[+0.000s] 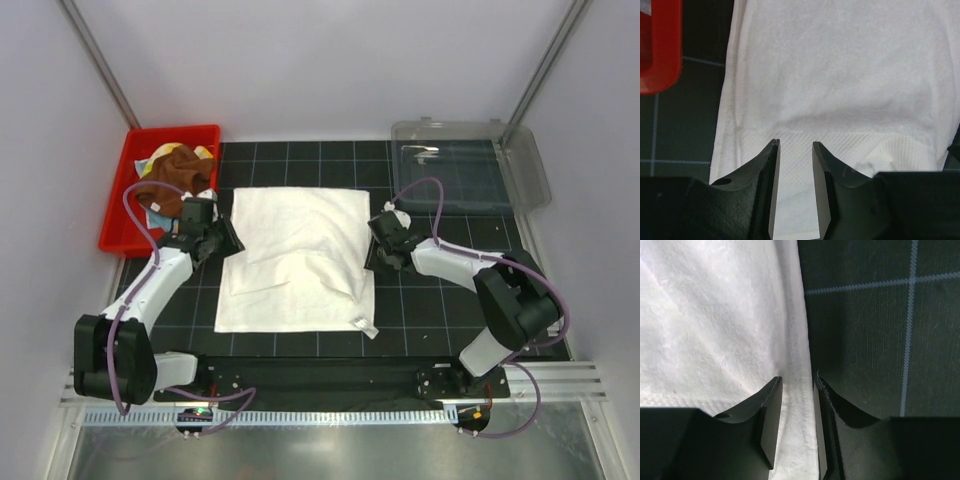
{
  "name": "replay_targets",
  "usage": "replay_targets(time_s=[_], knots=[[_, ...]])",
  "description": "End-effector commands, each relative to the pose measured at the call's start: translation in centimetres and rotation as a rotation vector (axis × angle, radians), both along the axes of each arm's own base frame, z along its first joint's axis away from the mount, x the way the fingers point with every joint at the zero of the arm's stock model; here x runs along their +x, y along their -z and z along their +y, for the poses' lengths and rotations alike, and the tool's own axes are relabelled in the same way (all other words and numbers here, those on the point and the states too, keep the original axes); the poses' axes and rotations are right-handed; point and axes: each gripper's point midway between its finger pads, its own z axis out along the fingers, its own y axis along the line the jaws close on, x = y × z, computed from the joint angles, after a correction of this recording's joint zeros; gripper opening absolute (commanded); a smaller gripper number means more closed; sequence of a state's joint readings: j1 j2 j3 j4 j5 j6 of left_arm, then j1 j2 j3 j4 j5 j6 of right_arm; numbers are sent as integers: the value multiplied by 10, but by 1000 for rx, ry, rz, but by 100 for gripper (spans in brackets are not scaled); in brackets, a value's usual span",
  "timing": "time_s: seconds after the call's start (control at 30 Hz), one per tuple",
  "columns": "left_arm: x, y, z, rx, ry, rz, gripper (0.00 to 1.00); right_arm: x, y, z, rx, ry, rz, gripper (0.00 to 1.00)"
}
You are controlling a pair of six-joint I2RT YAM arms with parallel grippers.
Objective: Fold and stack the towels
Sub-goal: Fold the towel
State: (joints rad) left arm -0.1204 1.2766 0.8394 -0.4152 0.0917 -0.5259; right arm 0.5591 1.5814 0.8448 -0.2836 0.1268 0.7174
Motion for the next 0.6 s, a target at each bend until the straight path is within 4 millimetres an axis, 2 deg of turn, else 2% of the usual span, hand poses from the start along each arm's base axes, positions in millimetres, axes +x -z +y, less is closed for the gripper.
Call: replay_targets(time_s=[0.0,0.1,0.17,0.4,0.47,0.57], knots=[[-4,-8,2,52,-67,-15,36,20,0,-11,-84,53,-60,36],[-12,1,-2,40,-77,7,36,24,7,-24,-154,37,-53,24],[-16,5,-4,38,-81,12,36,26,7,-38,-206,26,-44,20],[-22,18,-17,3,-100,52,35,54,-7,-68,-281,15,-55,4],[-23,21,-16,7,-103,59,35,63,-13,-77,-287,16,-60,2],[-23,23,-17,3,-106,63,36,64,-16,-81,-284,-3,-27,3]])
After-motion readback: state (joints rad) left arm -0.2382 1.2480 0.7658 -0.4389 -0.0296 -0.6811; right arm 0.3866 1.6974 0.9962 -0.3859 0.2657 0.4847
